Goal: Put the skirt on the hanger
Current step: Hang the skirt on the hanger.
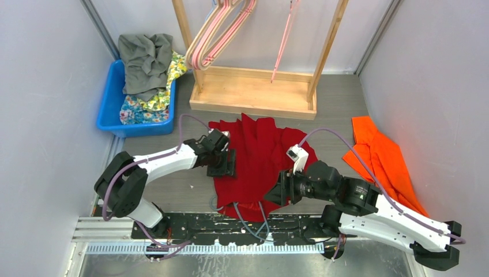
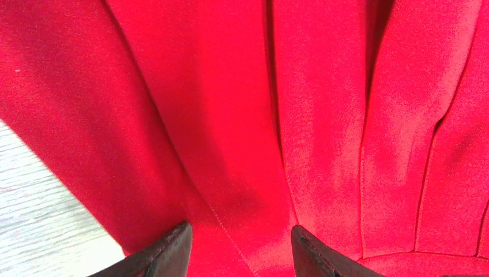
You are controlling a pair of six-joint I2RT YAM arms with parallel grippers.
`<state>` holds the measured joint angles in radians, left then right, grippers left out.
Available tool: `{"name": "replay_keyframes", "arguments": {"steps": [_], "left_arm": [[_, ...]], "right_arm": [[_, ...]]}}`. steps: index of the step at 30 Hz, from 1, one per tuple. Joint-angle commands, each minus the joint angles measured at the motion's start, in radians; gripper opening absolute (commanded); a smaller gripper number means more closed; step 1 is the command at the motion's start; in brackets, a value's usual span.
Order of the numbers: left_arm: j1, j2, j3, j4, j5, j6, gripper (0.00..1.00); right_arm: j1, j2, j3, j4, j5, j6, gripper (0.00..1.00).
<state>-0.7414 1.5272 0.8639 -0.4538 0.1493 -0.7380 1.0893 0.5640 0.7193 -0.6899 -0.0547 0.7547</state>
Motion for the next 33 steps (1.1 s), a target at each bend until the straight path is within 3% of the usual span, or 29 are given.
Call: {"name": "replay_keyframes", "arguments": {"steps": [1, 11, 14, 17, 19, 20, 26, 33], "left_arm": [[-0.002, 0.007, 0.064, -0.06, -0.089, 0.05, 0.64], [-0.065, 0.175, 0.095, -0.026, -0.18, 0.03, 0.63], [-0.082, 0.222, 0.103, -0.015, -0.212, 0.014, 0.56], [-0.091, 0.26, 0.101, -0.003, -0.237, 0.001, 0.36], [-0.091, 0.285, 0.098, 0.005, -0.243, -0.001, 0.04], [-0.091, 0.293, 0.099, 0.005, -0.247, -0.001, 0.0], [-0.091, 0.261, 0.141, -0.032, -0.249, 0.013, 0.0], [-0.029, 0.171, 0.268, -0.136, -0.224, 0.072, 0.0]], "right_arm": [[0.004, -0.006, -0.015, 0.041, -0.017, 0.005, 0.67], [0.004, -0.042, -0.054, 0.049, -0.004, 0.021, 0.65], [0.004, -0.058, -0.074, 0.051, -0.001, 0.03, 0.64], [0.005, -0.073, -0.088, 0.052, -0.004, 0.038, 0.64], [0.004, -0.078, -0.092, 0.044, 0.001, 0.039, 0.63], [0.004, -0.077, -0.093, 0.043, -0.001, 0.037, 0.63], [0.005, -0.009, -0.095, 0.047, -0.013, 0.026, 0.6], [0.033, 0.18, -0.055, 0.048, 0.036, -0.045, 0.56]]}}
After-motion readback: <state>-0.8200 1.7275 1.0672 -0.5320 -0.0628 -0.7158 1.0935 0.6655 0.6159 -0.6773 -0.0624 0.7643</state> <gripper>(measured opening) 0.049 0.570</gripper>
